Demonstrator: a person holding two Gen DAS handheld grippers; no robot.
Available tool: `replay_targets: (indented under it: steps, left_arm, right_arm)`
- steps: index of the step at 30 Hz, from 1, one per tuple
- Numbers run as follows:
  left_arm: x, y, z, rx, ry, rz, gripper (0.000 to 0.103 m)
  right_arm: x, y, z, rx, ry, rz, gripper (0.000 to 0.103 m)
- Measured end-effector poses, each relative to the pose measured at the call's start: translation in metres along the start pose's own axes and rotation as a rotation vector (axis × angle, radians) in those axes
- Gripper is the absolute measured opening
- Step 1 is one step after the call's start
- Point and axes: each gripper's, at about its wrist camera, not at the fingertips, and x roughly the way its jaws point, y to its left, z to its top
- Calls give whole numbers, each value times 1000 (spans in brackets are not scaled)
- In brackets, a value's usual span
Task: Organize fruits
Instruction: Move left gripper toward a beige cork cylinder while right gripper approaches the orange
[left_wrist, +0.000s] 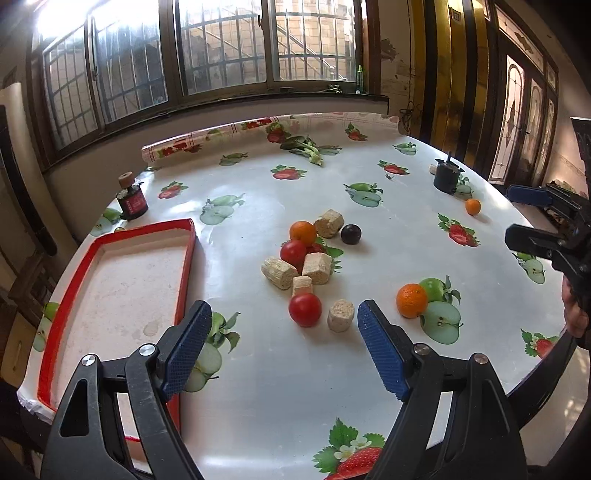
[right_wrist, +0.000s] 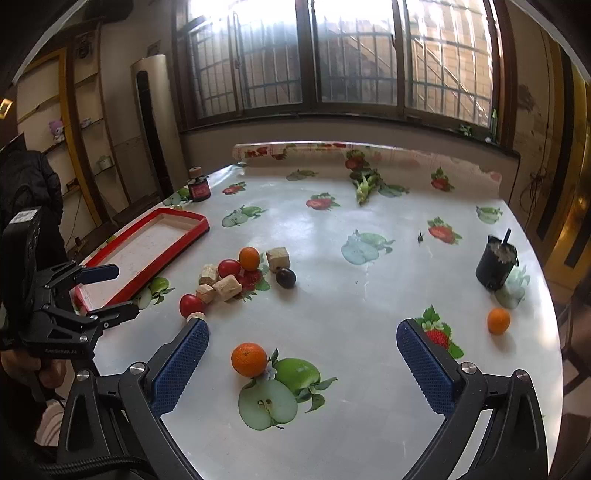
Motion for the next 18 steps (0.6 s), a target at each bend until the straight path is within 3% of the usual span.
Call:
replay_targets:
  steps: [3,6,18]
  left_arm:
    - [-11,5,4,18,-34,54,81]
    - [-20,4,6,26,-52,80,82]
    - [-32,-4,9,35,-74,89,82]
  right_arm:
    - [-5,21,0,-139,-12,-31,103]
    - [-6,34,0,-215,-11,-3,103]
    - [-6,49,-4,-295,14,65,103]
